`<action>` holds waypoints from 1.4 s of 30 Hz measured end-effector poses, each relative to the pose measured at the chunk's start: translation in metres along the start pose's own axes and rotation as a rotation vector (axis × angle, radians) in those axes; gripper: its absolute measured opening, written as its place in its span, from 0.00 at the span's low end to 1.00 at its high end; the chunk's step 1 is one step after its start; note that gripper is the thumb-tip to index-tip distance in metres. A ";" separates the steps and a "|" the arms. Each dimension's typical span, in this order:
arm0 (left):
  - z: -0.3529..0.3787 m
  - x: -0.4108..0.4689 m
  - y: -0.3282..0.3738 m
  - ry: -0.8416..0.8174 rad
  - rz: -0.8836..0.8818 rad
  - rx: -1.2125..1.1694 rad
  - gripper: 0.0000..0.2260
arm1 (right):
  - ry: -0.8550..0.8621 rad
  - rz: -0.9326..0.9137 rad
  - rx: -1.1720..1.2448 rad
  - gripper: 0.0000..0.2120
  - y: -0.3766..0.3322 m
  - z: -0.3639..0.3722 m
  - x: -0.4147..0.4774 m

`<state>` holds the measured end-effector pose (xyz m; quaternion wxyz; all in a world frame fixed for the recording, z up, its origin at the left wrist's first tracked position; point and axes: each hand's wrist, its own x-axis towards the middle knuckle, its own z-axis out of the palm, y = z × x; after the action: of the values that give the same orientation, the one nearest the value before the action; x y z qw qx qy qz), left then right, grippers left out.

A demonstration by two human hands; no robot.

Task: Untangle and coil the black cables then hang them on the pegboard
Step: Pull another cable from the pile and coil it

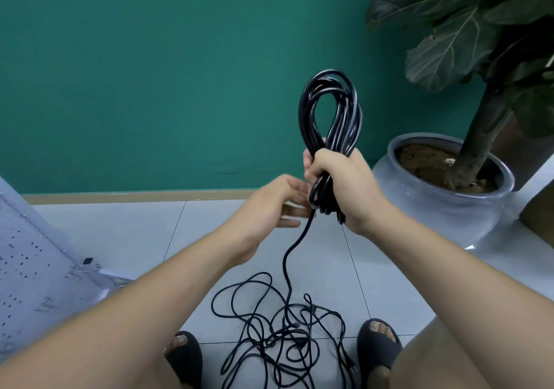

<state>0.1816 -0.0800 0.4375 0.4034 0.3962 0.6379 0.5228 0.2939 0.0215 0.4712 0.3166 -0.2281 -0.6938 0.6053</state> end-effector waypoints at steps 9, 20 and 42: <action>0.039 -0.029 -0.049 -0.280 -0.199 0.305 0.08 | 0.260 -0.001 0.021 0.05 -0.002 -0.016 0.010; 0.006 -0.049 0.012 -0.026 0.232 0.572 0.14 | 0.398 -0.060 -0.384 0.26 0.020 -0.034 0.041; -0.065 -0.038 0.042 0.529 0.641 0.470 0.11 | -0.453 0.029 -0.537 0.27 0.024 0.023 -0.007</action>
<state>0.1387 -0.1319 0.4911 -0.0549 0.5069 0.6654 0.5452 0.2803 0.0044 0.4448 0.0748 -0.1732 -0.8776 0.4408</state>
